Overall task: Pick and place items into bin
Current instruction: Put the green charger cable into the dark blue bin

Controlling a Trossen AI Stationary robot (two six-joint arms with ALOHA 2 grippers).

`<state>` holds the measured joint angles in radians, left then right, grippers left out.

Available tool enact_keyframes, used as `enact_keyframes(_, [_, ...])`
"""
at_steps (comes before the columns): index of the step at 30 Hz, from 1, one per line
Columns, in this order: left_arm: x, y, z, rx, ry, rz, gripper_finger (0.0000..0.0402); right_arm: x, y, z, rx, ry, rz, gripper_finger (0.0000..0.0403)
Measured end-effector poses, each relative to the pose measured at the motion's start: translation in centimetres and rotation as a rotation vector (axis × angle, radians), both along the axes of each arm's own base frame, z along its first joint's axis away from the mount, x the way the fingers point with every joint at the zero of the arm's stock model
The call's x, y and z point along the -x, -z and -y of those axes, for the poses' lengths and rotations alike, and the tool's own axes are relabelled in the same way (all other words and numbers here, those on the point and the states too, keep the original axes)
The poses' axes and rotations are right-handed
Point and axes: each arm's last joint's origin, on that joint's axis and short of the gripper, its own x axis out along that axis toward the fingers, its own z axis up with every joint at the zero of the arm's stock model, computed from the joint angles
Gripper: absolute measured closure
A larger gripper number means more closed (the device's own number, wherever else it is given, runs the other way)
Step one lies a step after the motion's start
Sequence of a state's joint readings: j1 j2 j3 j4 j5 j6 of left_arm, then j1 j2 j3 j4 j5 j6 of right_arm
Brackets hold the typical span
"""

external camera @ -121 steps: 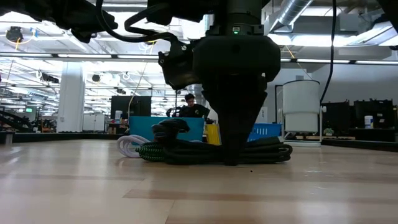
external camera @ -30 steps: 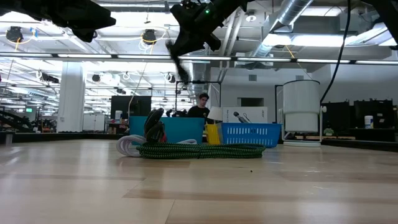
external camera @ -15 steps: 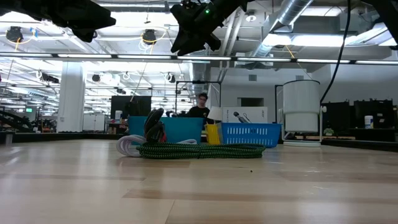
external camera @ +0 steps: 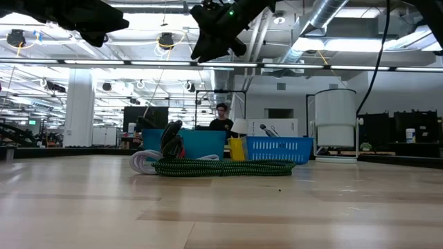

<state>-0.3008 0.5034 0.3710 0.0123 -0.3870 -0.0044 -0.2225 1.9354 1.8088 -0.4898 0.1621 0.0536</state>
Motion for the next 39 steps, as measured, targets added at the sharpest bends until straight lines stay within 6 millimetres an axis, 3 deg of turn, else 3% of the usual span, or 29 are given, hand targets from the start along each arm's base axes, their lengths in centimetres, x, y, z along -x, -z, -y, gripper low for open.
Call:
enact_keyframes(5, [0.0,0.0,0.0,-0.001,0.000,-0.003,0.0290,0.5,1.1,-1.9,-0.035,-0.042,-0.147,0.0269])
enact_keyframes(11, [0.0,0.0,0.0,-0.001,0.000,-0.004,0.0290,1.5,2.4,-5.4,-0.099,-0.082,-0.335,0.0269])
enact_keyframes(22, [0.0,0.0,0.0,-0.001,0.000,-0.004,0.0290,1.7,2.5,-15.0,-0.108,-0.249,-0.352,0.0271])
enact_keyframes(30, [0.0,0.0,0.0,-0.001,0.000,-0.004,0.0290,2.6,2.8,-19.4,-0.042,-0.220,-0.355,0.0275])
enact_keyframes(39, [0.0,0.0,0.0,-0.001,0.000,-0.004,0.0290,3.5,10.2,-21.5,-0.018,-0.168,-0.368,0.0276])
